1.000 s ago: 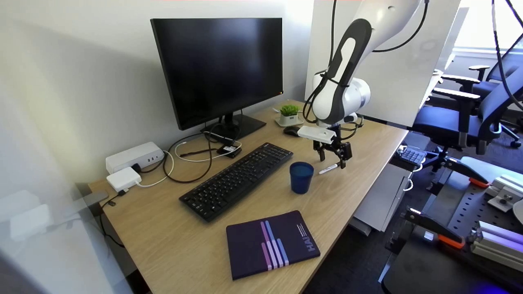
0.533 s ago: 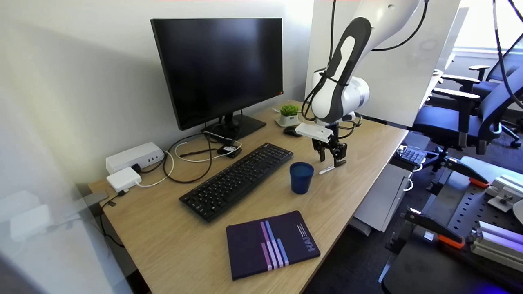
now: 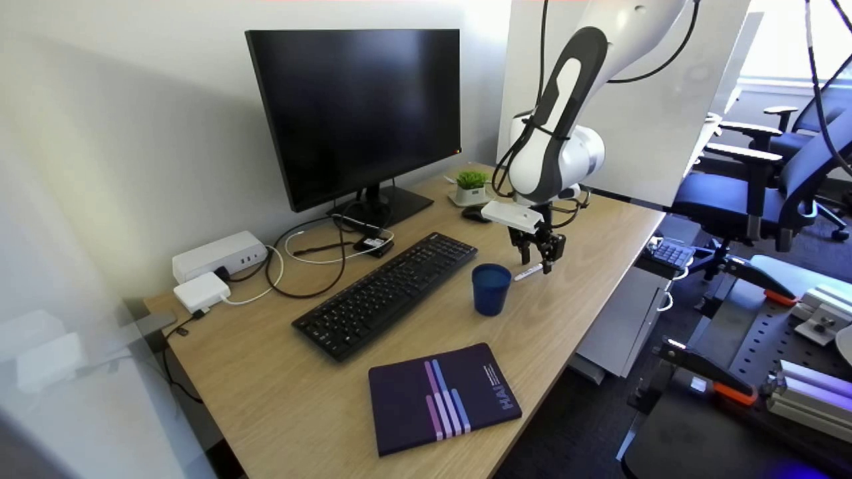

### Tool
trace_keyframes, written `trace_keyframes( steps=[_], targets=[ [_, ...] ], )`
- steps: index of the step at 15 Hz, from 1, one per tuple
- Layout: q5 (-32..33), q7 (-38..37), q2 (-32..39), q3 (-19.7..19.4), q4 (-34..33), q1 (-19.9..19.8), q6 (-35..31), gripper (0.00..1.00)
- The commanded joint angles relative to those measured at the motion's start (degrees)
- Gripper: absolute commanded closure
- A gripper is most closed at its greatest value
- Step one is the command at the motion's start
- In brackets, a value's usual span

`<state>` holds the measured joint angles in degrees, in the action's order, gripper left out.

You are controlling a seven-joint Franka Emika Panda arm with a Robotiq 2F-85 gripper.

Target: Put the marker in the cup then move the cup to the right

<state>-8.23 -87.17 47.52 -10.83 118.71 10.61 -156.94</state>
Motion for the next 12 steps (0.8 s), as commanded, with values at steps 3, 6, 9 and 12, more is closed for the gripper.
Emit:
trace_keyframes(
  steps=[3,6,9,12],
  targets=[
    [-1.1,0.6,-1.0,1.2,2.5,-0.3,-1.4,0.52],
    [-1.2,0.3,-1.4,1.4,3.0,-0.1,-2.0,0.75],
    [-1.1,0.2,-1.7,1.1,3.3,0.1,-2.1,0.95],
    [-0.7,0.0,-1.9,0.7,3.3,0.6,-1.3,0.98]
  ],
)
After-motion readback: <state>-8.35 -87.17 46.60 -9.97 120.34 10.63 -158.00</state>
